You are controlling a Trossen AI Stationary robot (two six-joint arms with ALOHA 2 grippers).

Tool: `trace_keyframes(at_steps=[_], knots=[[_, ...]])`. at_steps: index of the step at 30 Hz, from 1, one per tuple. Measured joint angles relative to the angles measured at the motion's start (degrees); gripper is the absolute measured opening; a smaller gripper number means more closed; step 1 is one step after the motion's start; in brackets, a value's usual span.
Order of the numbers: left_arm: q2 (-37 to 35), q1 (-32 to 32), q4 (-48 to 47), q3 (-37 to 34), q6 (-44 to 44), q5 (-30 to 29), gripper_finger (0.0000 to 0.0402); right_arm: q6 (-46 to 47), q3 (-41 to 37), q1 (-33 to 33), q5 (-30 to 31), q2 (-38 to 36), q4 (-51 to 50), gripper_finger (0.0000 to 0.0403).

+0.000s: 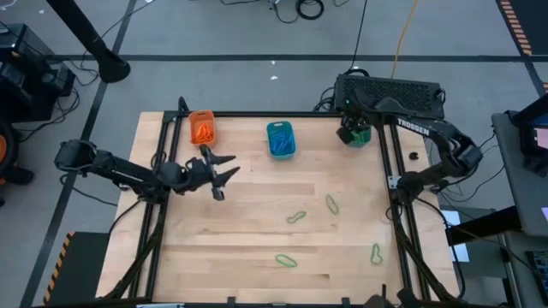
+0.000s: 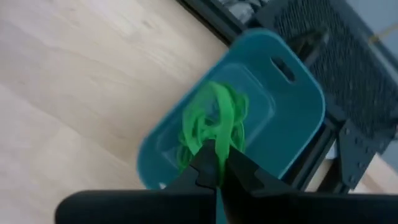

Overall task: Sort rubber bands into baskets
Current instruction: Put the green rubber band into the dark blue bin

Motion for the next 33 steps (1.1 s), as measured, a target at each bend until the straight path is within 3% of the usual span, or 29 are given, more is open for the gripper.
trace_keyframes(at_steps=[11,24,26,29,33], knots=[[-0.3,0.3,-5.0,0.0,-1.5,2.4,0.0185,3.4,0.0,-4.7,0.2,2.8,0.2,0.0019],[-0.3,0.4,-4.1,0.0,-2.0,8.5,0.0185,4.8,0.0,-5.9,-0.6,2.7,0.1,0.0181],[-0.3,0.4,-4.1,0.0,-2.0,11.0,0.0185,4.5,0.0,-5.8,-4.2,2.3,-0.4,0.0198],[-0.3,0.4,-4.1,0.0,-2.1,14.0,0.0185,4.1,0.0,-5.0,-14.1,1.5,-0.3,0.0213],[-0.3,0.4,-4.1,0.0,-2.0,14.0,0.0185,4.6,0.0,-2.2,-24.7,0.1,0.2,0.0216]])
